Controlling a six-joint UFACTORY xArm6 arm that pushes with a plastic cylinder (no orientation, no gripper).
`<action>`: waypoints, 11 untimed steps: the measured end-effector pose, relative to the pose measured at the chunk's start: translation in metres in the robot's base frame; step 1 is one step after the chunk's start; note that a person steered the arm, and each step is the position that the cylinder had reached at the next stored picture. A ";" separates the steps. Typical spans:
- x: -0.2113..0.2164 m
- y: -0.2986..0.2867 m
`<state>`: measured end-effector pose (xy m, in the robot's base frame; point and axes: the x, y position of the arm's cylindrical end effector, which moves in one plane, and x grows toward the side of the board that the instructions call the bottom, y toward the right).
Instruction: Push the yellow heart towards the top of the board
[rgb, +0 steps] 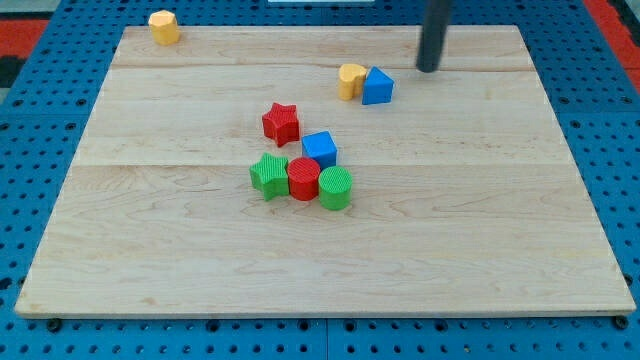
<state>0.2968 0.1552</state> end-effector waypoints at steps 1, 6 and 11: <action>0.025 -0.048; 0.020 -0.058; -0.040 -0.199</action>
